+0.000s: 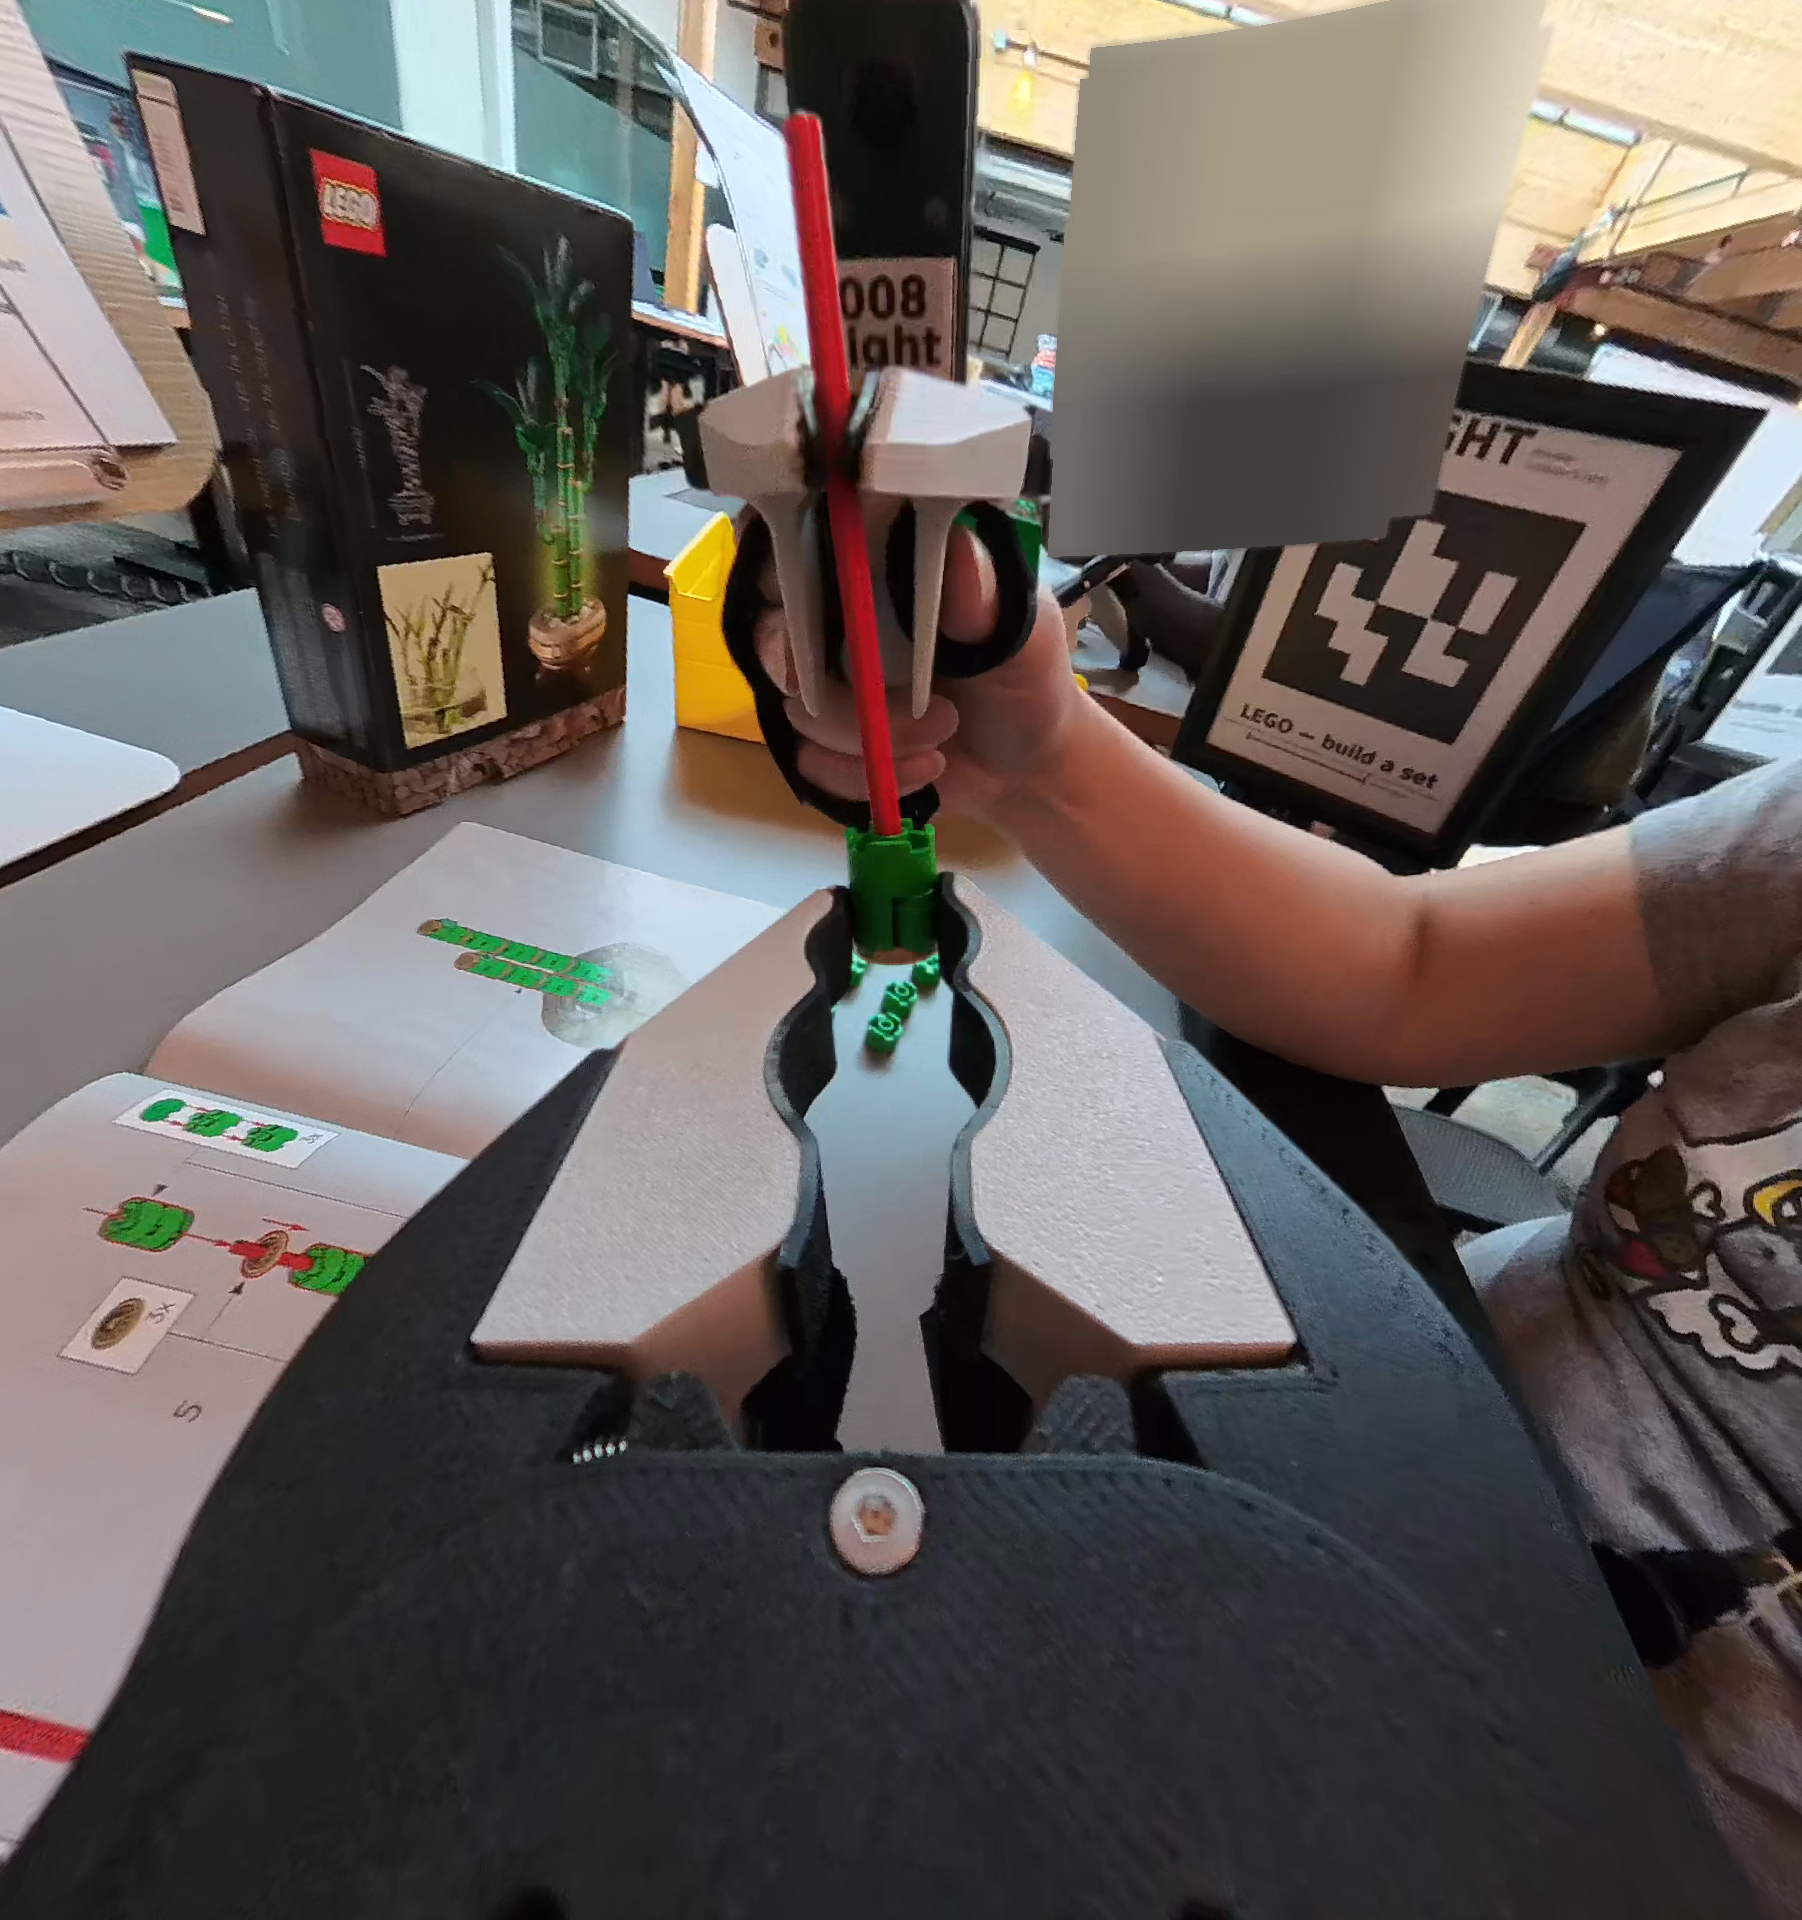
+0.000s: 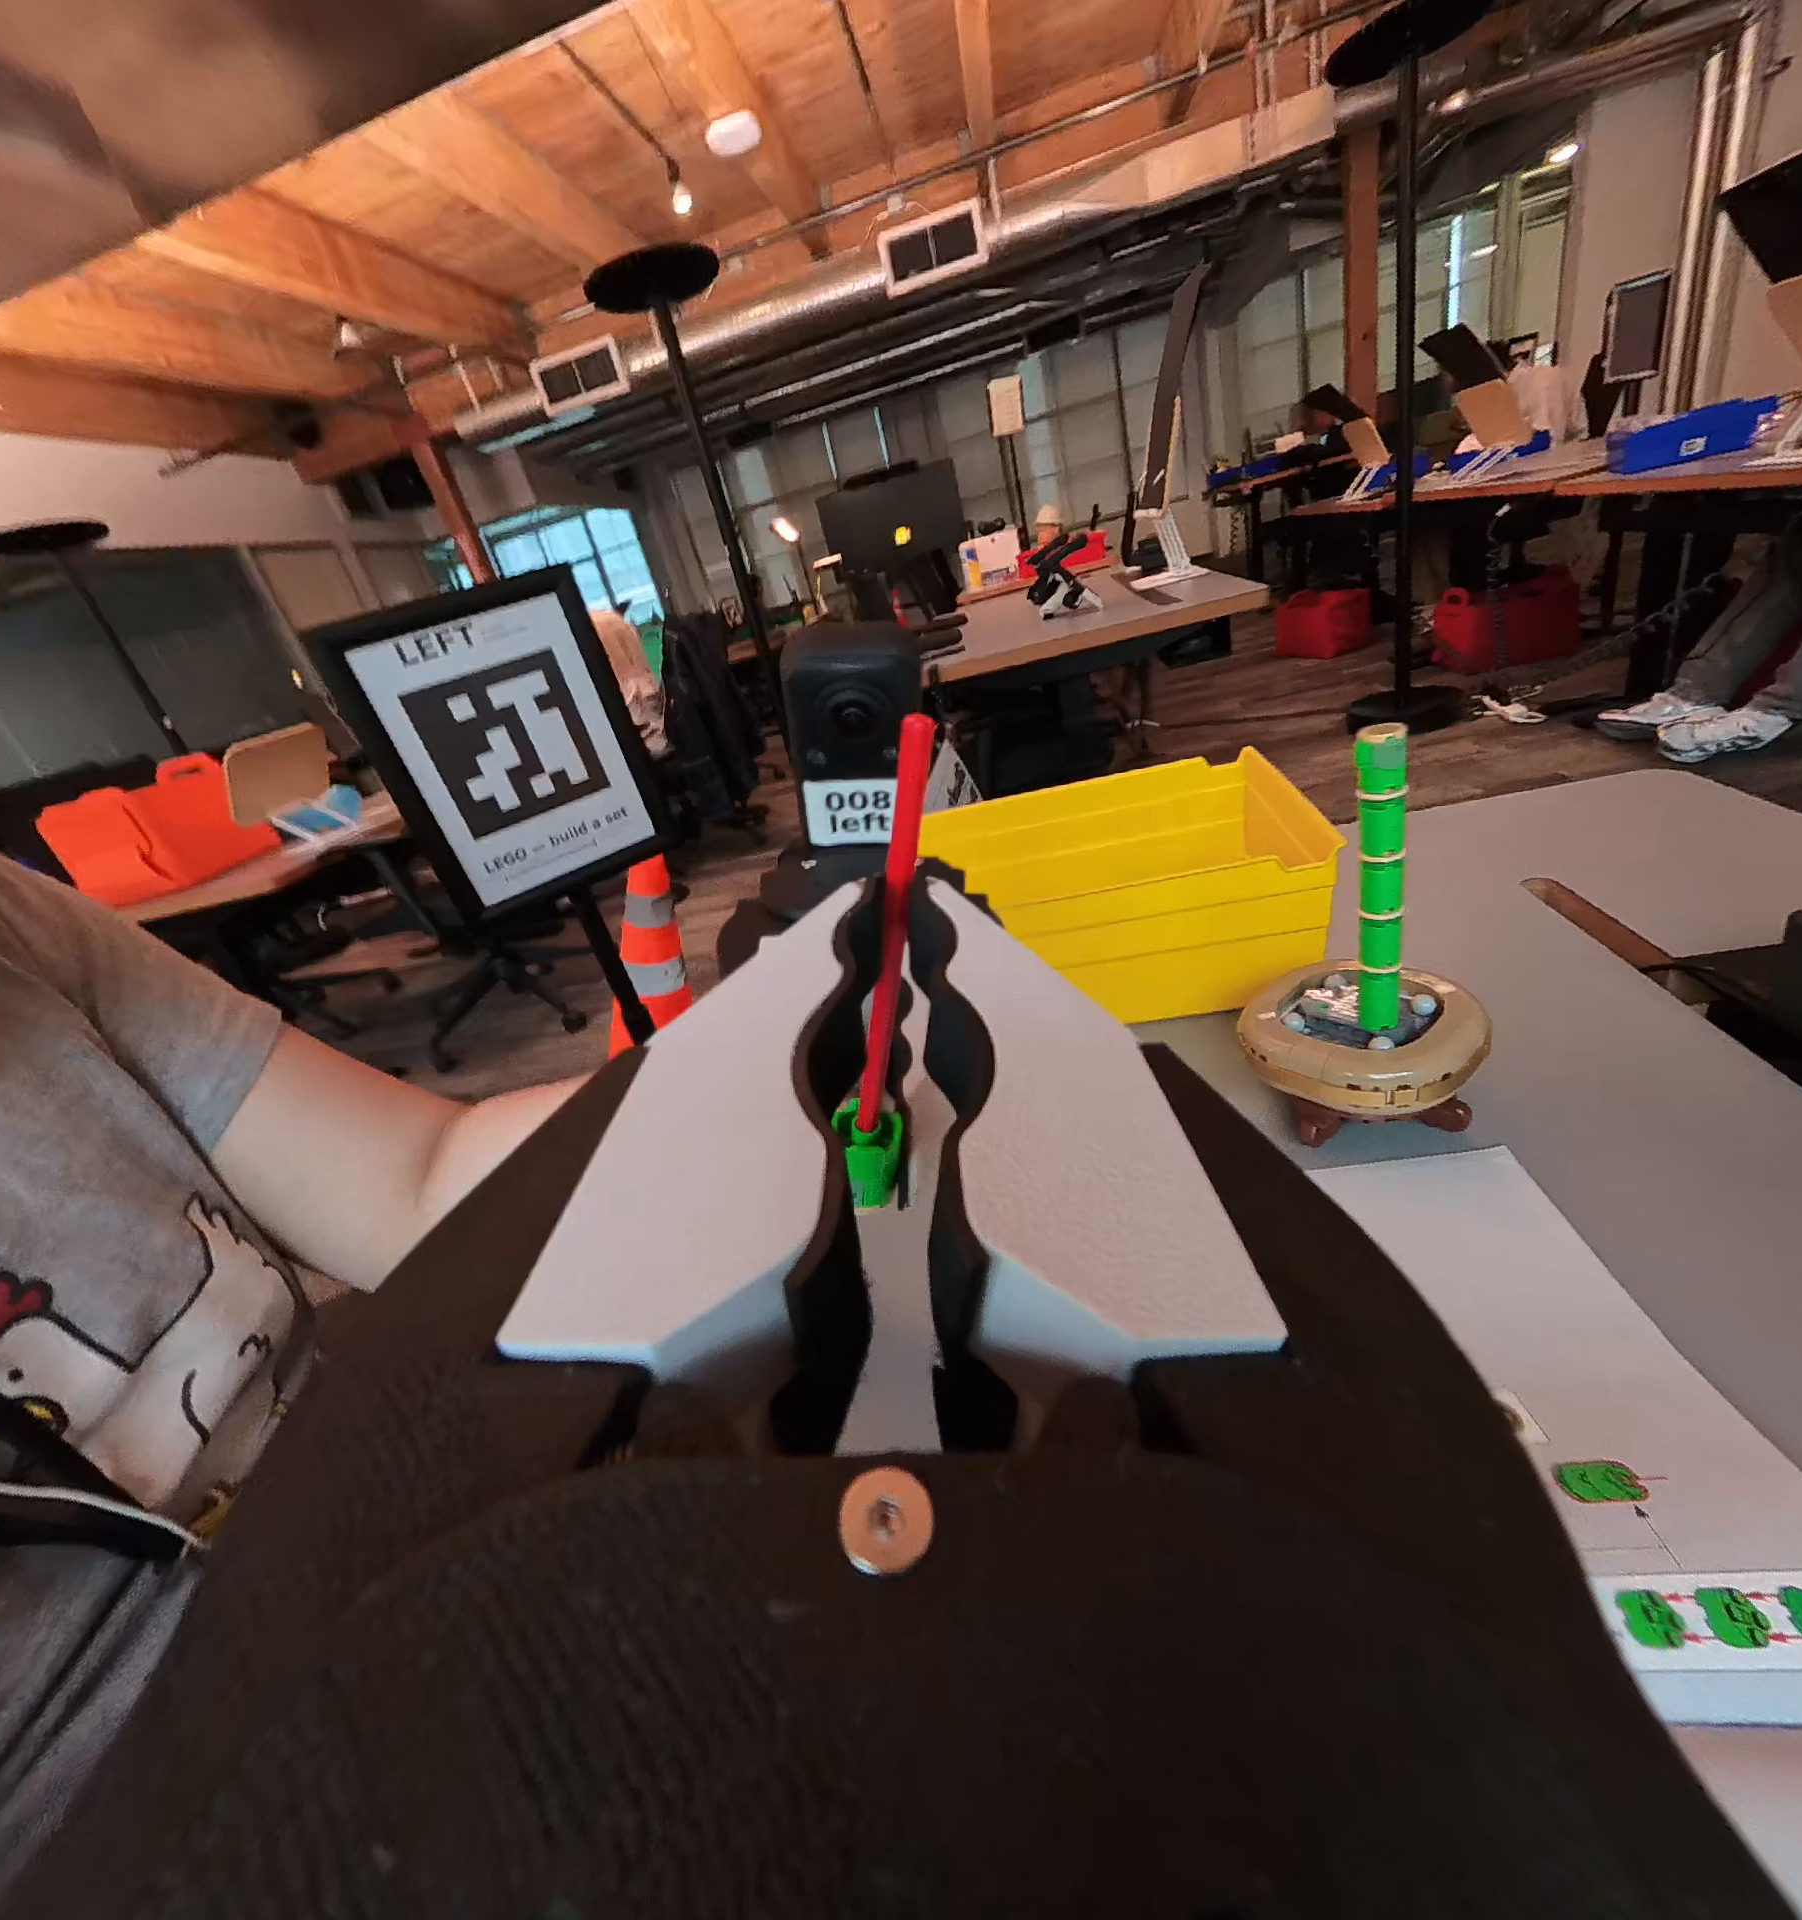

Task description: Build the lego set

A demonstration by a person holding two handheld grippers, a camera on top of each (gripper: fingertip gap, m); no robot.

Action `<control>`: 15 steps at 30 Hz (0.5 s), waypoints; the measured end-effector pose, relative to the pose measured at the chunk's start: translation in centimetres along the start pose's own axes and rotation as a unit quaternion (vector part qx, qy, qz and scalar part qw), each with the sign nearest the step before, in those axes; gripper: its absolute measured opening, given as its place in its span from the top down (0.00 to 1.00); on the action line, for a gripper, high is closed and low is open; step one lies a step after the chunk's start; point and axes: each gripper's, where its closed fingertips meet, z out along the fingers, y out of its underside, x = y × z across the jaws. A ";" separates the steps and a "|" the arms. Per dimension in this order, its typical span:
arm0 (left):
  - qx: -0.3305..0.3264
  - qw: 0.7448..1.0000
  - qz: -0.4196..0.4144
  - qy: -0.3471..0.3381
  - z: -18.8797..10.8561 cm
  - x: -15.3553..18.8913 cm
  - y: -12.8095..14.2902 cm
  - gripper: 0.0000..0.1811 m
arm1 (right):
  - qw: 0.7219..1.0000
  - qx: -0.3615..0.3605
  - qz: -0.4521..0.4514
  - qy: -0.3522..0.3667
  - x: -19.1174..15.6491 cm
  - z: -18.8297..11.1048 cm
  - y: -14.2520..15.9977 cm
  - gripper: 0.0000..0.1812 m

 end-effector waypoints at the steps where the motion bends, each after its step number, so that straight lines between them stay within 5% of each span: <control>1: 0.008 1.000 -0.001 -0.005 -0.1 -0.1 -0.3 0.92 | 1.000 0.008 0.007 0.001 0.1 -0.1 -0.2 0.98; 15: 0.034 0.996 -0.087 0.014 -1.0 -0.8 -0.7 0.92 | 0.997 -0.018 0.077 -0.006 1.3 0.4 1.6 0.92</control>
